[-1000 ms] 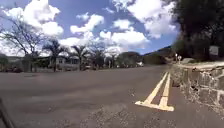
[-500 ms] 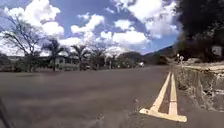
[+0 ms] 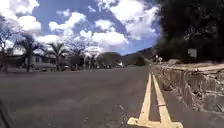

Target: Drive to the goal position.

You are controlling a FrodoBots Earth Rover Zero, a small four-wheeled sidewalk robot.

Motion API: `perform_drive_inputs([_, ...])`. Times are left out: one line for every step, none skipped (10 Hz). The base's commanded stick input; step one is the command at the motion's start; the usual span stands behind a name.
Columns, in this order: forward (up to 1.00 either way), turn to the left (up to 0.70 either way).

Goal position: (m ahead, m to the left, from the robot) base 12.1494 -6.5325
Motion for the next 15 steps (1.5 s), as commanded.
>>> perform_drive_inputs([0.50, 0.00])
perform_drive_inputs([0.50, 0.00])
perform_drive_inputs([0.50, 0.00])
perform_drive_inputs([0.50, 0.00])
perform_drive_inputs([0.50, 0.00])
perform_drive_inputs([0.50, 0.00])
perform_drive_inputs([0.50, 0.00])
perform_drive_inputs([0.50, 0.00])
perform_drive_inputs([0.50, 0.00])
perform_drive_inputs([0.50, 0.00])
perform_drive_inputs([0.50, 0.00])
perform_drive_inputs([0.50, 0.00])
perform_drive_inputs([0.50, 0.00])
perform_drive_inputs([0.50, 0.00])
perform_drive_inputs([0.50, 0.00])
